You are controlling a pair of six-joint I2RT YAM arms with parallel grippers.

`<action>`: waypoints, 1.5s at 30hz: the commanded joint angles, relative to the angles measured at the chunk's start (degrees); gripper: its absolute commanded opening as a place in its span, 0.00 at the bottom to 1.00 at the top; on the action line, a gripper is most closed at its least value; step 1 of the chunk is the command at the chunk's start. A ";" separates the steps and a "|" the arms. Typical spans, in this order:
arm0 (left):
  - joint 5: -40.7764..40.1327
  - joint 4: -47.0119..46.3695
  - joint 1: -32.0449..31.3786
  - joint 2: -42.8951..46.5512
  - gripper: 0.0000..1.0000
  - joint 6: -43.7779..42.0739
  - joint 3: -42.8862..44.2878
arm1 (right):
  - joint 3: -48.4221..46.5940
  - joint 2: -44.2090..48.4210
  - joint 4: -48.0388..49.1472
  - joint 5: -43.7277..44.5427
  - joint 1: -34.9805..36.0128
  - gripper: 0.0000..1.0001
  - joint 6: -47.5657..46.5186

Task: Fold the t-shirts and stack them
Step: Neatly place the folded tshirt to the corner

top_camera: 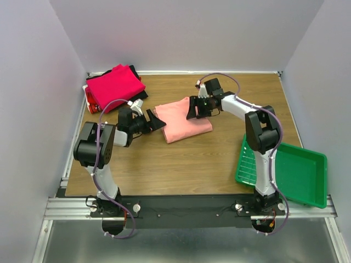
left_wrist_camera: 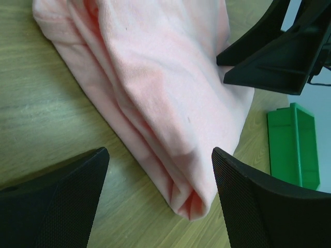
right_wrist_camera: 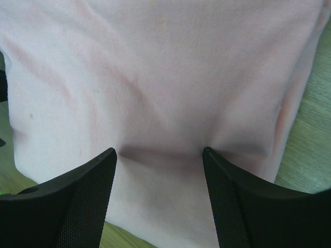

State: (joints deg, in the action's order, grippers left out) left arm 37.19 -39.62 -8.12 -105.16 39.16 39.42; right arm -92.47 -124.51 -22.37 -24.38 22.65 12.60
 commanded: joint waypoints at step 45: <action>-3.17 8.76 -9.37 -16.21 0.74 8.22 16.56 | 5.45 0.58 -1.01 -0.67 1.51 0.73 0.50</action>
State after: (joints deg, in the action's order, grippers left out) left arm 36.14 -40.29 -15.55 -118.39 47.83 55.64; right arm -89.30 -122.83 -20.58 -24.40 22.94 13.06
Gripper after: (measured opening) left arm 0.775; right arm 0.732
